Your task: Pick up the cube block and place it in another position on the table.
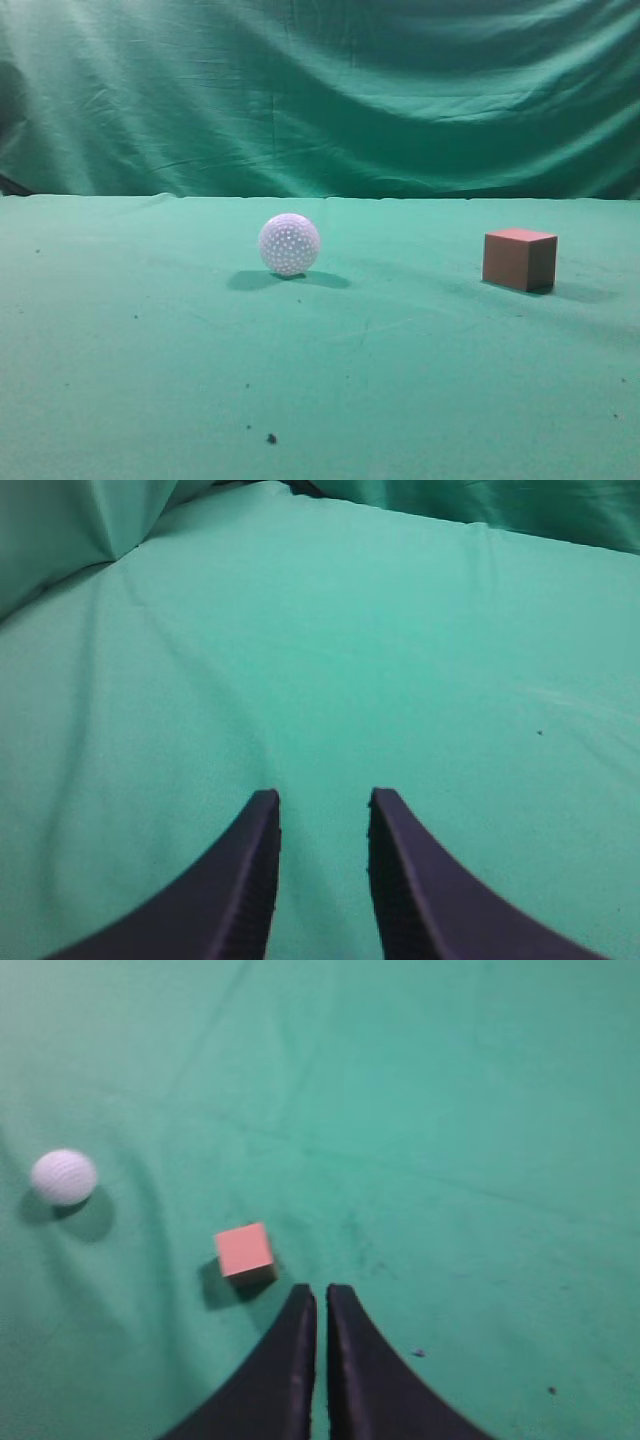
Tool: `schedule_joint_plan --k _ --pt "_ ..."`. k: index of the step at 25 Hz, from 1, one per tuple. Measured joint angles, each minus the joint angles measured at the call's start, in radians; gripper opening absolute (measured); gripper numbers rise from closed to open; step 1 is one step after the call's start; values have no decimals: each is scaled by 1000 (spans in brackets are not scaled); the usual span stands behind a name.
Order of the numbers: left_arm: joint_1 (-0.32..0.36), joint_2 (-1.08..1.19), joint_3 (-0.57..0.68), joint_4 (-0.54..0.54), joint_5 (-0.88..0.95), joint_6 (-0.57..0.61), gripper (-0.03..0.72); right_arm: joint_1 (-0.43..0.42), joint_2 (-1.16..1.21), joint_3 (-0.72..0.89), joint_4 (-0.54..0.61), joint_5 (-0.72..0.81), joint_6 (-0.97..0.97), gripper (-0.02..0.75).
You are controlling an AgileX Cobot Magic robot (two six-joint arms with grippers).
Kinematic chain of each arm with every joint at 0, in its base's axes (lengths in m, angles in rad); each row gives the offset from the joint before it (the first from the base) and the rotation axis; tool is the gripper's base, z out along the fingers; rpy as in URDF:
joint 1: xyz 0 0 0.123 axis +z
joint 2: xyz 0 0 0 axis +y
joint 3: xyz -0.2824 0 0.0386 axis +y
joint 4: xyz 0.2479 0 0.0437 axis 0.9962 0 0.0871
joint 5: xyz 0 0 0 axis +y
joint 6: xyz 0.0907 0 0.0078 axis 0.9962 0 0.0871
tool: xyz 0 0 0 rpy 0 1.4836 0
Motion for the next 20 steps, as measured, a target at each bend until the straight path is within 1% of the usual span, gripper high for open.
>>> schedule_joint_plan --k 3,5,7,10,12,15,18,20 --pt "0 0 0 0 0 0 235 126 146 -104 -2 88 -2 0" --pt "0 0 0 0 0 0 235 184 261 -184 -18 174 42 0" --pt "0 0 0 0 0 0 235 212 358 -261 -35 266 75 0" --pt "0 0 0 0 0 0 235 218 517 -369 -64 382 89 0" --pt "0 0 0 0 0 0 235 218 592 -416 -79 412 89 0" --pt "0 0 0 0 0 0 235 218 675 -450 -83 421 78 130" --pt "0 0 0 0 0 0 235 218 730 -454 -73 421 29 305" --pt "0 0 0 0 0 0 235 218 757 -454 -71 416 9 435"
